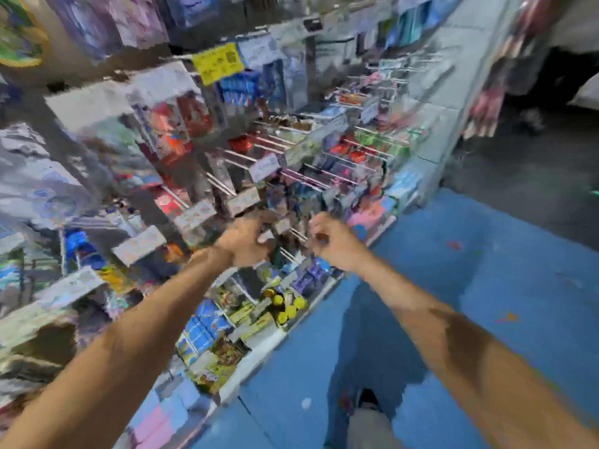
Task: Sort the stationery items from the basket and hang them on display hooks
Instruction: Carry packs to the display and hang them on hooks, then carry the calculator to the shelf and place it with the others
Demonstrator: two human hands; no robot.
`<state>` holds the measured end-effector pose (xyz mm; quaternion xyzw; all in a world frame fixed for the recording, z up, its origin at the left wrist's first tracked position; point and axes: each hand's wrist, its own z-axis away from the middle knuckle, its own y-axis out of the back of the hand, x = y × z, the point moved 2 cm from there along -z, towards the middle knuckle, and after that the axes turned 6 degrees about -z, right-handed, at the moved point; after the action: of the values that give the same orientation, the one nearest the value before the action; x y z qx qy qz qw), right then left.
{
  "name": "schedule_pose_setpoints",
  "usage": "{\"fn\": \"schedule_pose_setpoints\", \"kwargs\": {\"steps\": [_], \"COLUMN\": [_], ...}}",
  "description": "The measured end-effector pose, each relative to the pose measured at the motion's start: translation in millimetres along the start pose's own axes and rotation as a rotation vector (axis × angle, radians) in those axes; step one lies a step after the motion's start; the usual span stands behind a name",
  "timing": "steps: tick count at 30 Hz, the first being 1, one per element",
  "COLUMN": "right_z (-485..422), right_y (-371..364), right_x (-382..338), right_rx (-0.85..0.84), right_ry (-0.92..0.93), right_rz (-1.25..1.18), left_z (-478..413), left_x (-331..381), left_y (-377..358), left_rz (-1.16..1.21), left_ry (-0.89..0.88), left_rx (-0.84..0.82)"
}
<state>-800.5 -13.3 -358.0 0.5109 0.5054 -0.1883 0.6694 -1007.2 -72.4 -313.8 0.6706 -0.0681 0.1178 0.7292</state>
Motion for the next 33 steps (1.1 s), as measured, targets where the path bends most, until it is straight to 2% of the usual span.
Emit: {"fn": "schedule_pose_setpoints", "kwargs": {"steps": [5,9,17,26,33], "right_z": [97.1,198.0,442.6,689.7,801.1], "right_y": [86.4,157.6,276.7,364.9,411.6], "right_x": [73.7,127.8,206.6,239.2,270.8], "right_rx": [0.185,0.414,0.842,1.100,1.310], "right_ry": [-0.267,-0.417,-0.748,-0.990,-1.176], "right_rz": [0.037,0.016,-0.017,-0.049,-0.081], "left_z": [-22.6,-24.4,44.6,177.1,231.7], "left_x": [130.2,255.5,539.3,787.6,932.7], "left_y": [-52.6,-100.7,-210.0,-304.1,-350.7], "left_rz": [-0.018,-0.002,-0.092,-0.167,-0.225], "left_ry": [-0.276,-0.531,-1.036,-1.406,-1.631], "left_rx": [-0.188,-0.319,-0.532,-0.673,-0.774]}}
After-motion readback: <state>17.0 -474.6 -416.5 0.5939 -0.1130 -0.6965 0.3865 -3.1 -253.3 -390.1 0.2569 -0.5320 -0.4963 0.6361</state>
